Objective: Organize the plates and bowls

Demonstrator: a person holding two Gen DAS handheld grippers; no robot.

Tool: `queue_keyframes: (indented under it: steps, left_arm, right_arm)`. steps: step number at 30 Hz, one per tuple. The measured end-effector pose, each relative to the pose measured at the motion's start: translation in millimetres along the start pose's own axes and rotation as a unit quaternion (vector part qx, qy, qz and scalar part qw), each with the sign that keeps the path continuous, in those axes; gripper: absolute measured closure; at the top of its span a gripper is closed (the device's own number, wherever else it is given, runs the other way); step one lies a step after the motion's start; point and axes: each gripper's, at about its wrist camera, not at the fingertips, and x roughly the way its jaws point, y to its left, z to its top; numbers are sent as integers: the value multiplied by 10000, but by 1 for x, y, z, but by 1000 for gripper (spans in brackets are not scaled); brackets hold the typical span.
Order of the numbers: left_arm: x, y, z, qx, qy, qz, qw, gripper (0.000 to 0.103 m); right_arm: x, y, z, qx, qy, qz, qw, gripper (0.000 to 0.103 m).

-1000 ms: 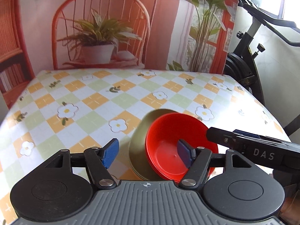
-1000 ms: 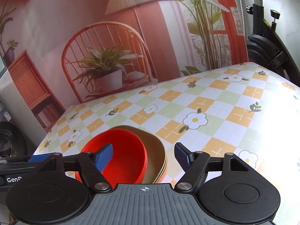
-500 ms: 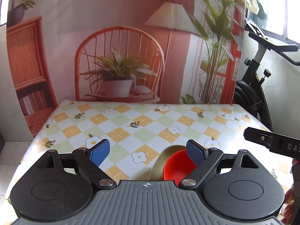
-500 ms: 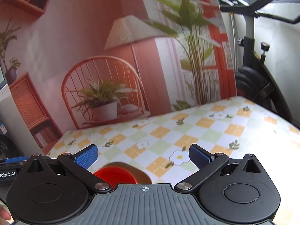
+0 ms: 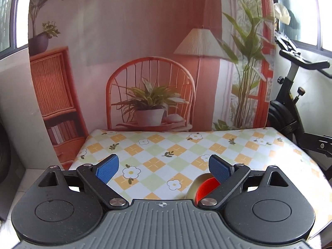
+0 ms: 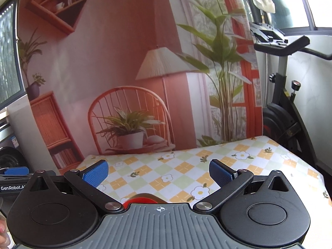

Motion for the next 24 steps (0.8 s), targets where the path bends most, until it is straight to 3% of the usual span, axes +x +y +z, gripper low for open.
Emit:
queue_keyframes:
  steps: [12, 24]
  left_arm:
    - [-63, -5, 11, 138, -510, 109, 9985, 8]
    - [-87, -12, 12, 174, -744, 221, 9968, 9]
  right_arm:
    - [-54, 20, 18, -221, -300, -3, 9993, 0]
    - [-64, 24, 19, -231, -311, 20, 9992, 0]
